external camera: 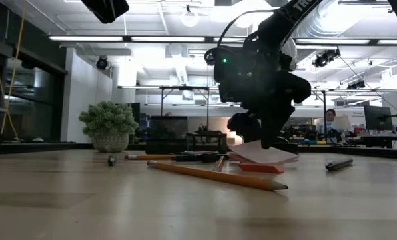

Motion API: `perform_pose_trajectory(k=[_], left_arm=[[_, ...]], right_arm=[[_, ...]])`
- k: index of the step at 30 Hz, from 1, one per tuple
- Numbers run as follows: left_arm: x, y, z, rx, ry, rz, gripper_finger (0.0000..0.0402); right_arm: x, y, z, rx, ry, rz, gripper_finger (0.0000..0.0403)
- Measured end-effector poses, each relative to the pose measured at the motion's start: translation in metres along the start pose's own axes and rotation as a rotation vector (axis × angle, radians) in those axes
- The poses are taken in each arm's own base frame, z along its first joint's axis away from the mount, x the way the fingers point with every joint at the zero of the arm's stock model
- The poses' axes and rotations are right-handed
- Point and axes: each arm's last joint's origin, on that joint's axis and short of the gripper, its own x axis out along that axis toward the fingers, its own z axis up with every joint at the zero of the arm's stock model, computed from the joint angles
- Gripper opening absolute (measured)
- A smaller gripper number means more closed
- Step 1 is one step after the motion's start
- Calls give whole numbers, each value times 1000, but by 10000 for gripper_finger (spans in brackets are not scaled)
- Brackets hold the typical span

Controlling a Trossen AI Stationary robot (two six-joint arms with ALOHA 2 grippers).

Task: Pick and place office supplies into organizer
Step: Put the pink sticky notes into the black desk organizer

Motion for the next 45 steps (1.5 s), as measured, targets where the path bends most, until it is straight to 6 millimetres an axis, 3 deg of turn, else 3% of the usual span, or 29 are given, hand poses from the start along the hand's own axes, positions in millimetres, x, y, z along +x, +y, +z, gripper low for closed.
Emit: perform_pose_trajectory(k=[11,13,21,27,35,45], left_arm=[[0,1,-5,-1,53,12,106],[0,1,-5,-1,53,13,106],[-5,2,-6,-1,34,37,106],[-6,2,-7,0,29,57,106],[-7,2,-7,2,24,81,106],[-11,-7,-11,45,27,141,106]], right_arm=[[0,0,0,32,-2,7,23],[0,0,0,47,-2,14,7],[-3,4,-4,113,62,40,4],[-19,6,11,119,69,39,2],[-61,0,47,107,-19,-81,1],[-127,-32,61,217,-140,-276,0]])
